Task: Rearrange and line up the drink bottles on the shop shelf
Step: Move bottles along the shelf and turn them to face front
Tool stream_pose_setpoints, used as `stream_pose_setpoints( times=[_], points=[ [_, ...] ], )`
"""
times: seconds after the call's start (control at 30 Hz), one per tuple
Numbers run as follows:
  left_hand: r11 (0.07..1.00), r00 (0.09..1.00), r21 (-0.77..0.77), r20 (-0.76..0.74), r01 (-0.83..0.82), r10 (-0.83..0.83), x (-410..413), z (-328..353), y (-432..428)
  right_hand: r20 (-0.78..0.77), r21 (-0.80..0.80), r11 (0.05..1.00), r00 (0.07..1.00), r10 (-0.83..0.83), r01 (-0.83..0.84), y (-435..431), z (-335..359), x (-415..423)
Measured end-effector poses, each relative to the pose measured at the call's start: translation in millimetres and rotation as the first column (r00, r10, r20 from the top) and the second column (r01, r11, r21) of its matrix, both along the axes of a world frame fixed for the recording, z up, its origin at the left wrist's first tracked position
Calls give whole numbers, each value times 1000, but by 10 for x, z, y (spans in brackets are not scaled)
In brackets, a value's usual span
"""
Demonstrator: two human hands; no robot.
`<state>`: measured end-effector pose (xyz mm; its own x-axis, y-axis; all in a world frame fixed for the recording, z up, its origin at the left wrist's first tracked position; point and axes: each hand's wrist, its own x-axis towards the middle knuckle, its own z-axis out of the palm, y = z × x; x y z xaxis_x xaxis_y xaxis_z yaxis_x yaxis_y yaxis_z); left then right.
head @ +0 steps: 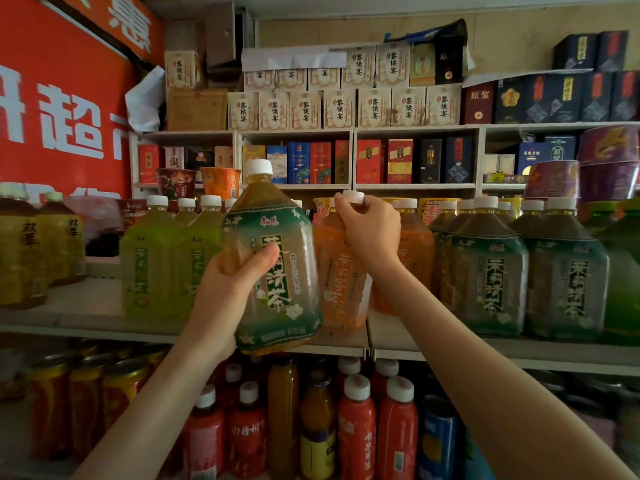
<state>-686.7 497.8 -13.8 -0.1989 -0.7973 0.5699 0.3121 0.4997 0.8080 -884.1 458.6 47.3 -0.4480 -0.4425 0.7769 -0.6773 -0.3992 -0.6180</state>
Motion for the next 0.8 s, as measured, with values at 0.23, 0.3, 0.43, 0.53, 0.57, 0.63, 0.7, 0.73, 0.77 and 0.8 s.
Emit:
stream_pose_setpoints(
  times=[0.23, 0.3, 0.43, 0.53, 0.57, 0.63, 0.7, 0.73, 0.77, 0.8],
  points=[
    [1000, 1000, -3, 16, 6, -6, -58, -8, 49, -143, 102, 994, 990, -20, 35, -105, 29, 177],
    [1000, 1000, 2, 7, 14, -14, -89, -4, 66, -153, 190, 981, 986, 73, -43, -86, 45, 124],
    [998, 999, 62, -5, 32, -32, -202, 22, 90, -119, 244, 920, 932, 343, -307, 247, 179, -36],
    [996, 997, 69, 50, 54, -57, -397, 72, 120, -76, 233, 803, 813, 577, -548, 628, 384, -143],
    [995, 995, 66, 59, 79, -83, -491, 87, 137, -47, 287, 759, 783, 621, -585, 741, 430, -183],
    [991, 990, 59, 58, 123, -126, -690, 115, 169, -74, 346, 758, 790, 609, -552, 904, 465, -231],
    [988, 984, 29, 89, 152, -154, -901, 133, 190, -75, 287, 817, 839, 539, -500, 1004, 450, -277],
    [988, 980, 16, 123, 154, -154, -996, 143, 193, -54, 247, 850, 870, 491, -465, 1030, 438, -313],
    [988, 975, 8, 162, 155, -154, -1079, 157, 188, -34, 211, 882, 899, 437, -420, 1037, 426, -366],
    [987, 968, 4, 197, 159, -156, -1156, 176, 180, -9, 177, 907, 921, 389, -381, 1038, 413, -431]
  ],
)
